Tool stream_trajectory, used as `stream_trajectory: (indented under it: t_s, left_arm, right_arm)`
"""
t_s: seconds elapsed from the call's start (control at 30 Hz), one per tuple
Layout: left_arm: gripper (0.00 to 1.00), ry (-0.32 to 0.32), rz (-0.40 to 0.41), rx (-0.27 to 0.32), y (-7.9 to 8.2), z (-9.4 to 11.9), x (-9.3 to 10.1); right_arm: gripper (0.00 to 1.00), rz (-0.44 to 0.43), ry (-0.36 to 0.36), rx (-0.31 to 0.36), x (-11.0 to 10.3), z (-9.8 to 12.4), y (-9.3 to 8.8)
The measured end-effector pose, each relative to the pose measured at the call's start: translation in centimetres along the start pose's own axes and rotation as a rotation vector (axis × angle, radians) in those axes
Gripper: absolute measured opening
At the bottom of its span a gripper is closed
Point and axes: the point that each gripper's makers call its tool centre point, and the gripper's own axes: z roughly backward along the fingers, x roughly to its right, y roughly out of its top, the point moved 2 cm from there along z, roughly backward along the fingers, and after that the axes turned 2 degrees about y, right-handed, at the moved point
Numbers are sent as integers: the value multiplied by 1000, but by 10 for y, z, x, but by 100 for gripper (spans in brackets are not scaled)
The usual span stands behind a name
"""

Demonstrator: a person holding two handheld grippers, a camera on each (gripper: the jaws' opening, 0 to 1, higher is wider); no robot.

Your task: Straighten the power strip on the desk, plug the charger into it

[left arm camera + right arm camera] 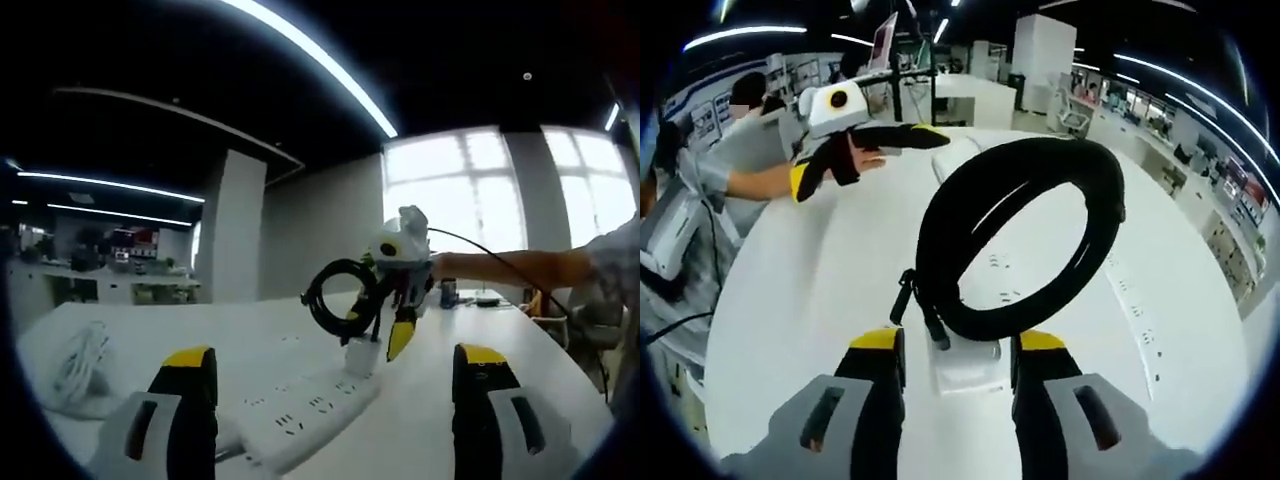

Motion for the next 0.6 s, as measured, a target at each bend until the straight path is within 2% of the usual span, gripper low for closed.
stream_trajectory:
  t_s: [0.07, 0.33, 0.5, 0.6]
  left_arm:
    - [99, -3, 0, -2, -1, 0, 0]
    - [99, -5, 1, -4, -2, 0, 1]
    - [99, -5, 4, -10, -4, -1, 1]
    - [99, -7, 2, -15, -6, -1, 3]
  right_arm:
    - [28, 10, -21, 3, 3, 1, 0]
    - [25, -8, -25, 3, 1, 0, 1]
    - [24, -14, -46, -56, 0, 0, 0]
    - [24, 15, -69, -110, -4, -1, 0]
